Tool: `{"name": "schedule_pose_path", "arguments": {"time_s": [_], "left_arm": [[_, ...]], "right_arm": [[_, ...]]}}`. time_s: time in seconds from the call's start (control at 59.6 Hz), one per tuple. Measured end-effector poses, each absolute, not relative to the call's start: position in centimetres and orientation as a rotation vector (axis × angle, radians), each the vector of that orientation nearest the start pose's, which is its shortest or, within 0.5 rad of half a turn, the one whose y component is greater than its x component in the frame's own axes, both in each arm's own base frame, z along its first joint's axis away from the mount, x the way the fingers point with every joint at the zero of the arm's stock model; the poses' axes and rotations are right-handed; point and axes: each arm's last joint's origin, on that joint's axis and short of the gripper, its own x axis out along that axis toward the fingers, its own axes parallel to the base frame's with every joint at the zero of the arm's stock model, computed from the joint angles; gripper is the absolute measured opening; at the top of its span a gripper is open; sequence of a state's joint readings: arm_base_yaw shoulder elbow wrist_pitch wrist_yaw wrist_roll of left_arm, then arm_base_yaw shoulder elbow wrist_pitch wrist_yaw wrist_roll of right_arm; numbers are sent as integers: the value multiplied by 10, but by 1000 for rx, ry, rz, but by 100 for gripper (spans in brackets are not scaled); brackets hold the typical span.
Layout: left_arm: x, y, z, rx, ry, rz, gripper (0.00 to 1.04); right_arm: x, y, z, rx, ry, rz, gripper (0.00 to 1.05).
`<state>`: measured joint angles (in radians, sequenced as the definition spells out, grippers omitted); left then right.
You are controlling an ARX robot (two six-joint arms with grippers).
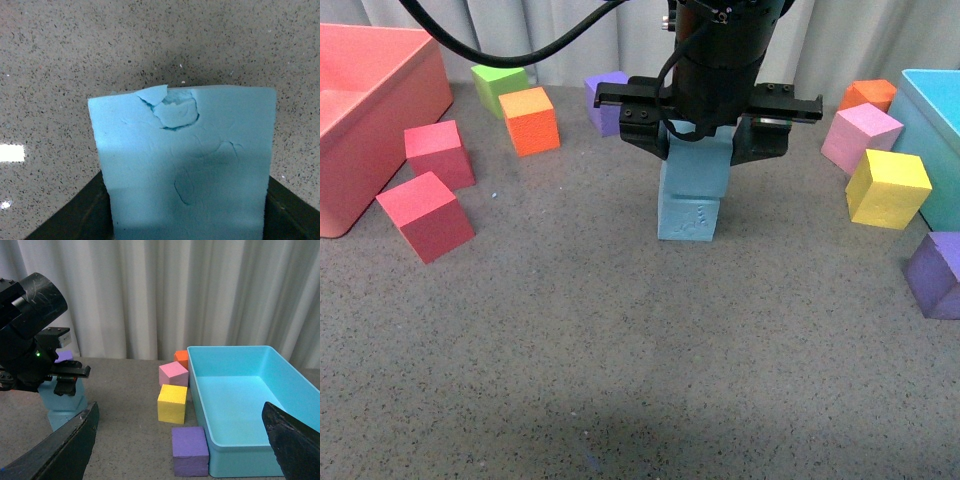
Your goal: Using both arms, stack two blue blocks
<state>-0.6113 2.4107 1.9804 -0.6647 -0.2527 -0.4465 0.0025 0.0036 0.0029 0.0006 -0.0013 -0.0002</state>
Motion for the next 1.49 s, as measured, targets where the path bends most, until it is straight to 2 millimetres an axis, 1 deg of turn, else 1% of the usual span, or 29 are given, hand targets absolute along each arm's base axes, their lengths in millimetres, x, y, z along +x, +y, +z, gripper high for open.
{"name": "schedule_pose_path", "arguments": {"time_s": [0.134,0.201,0.235,0.319,0.47,0.554,0.705,0.722,0.739,0.756,0.772,0.823,0.856,0.89,0.94,1.007,1.024,1.041,1.058,1.091,1.158,1.209,1.259,1.293,1.343,1.494], "left_arm": [[420,-286,147,57,1033,-97,86],[420,-286,147,58,1032,-95,97],[420,-286,147,57,1037,-99,100],[420,-286,147,63,1035,-91,97],[419,-284,151,55,1022,-92,98],[417,-279,158,47,1003,-89,98],[412,-269,177,15,942,-118,98],[412,-269,179,21,912,-120,97],[412,-266,179,41,830,-97,94],[412,-264,180,46,789,-87,92],[411,-261,179,67,704,-62,89],[405,-248,177,110,568,-26,82],[398,-236,173,109,488,-18,76],[387,-218,169,97,389,-23,69],[375,-197,168,65,283,-23,62],[353,-163,173,-11,84,-20,49],[349,-159,175,-18,62,-18,48],[342,-150,178,-29,28,-12,44],[339,-145,179,-34,15,-12,42],[326,-129,184,-40,-24,-3,35],[307,-108,184,-40,-38,7,24],[293,-96,178,-37,-40,6,15],[275,-81,166,-22,-6,-3,3],[266,-74,160,-11,17,-6,4],[255,-67,157,-6,31,-12,4],[229,-47,163,-9,2,-9,4]], "right_arm": [[98,0,164,0,0,4,95],[98,0,164,0,0,4,95],[98,0,164,0,0,4,95],[98,0,164,0,0,4,95],[98,0,164,0,0,4,95],[98,0,164,0,0,4,95],[98,0,164,0,0,3,95],[98,0,164,0,0,3,95],[98,0,164,0,0,4,95],[98,0,164,0,0,4,95],[98,0,164,0,0,4,95],[98,0,164,0,0,4,95],[98,0,164,0,1,4,95],[98,0,164,0,1,3,95],[98,0,164,0,0,2,95],[98,0,164,0,0,2,95],[98,0,164,0,0,2,95],[98,0,164,0,0,2,95],[98,0,164,0,0,2,95],[98,0,164,0,0,2,95],[98,0,164,0,0,4,95],[98,0,164,0,0,4,95],[98,0,164,0,0,4,95],[98,0,164,0,0,4,95],[98,0,164,0,0,3,95],[98,0,164,0,0,3,95]]}}
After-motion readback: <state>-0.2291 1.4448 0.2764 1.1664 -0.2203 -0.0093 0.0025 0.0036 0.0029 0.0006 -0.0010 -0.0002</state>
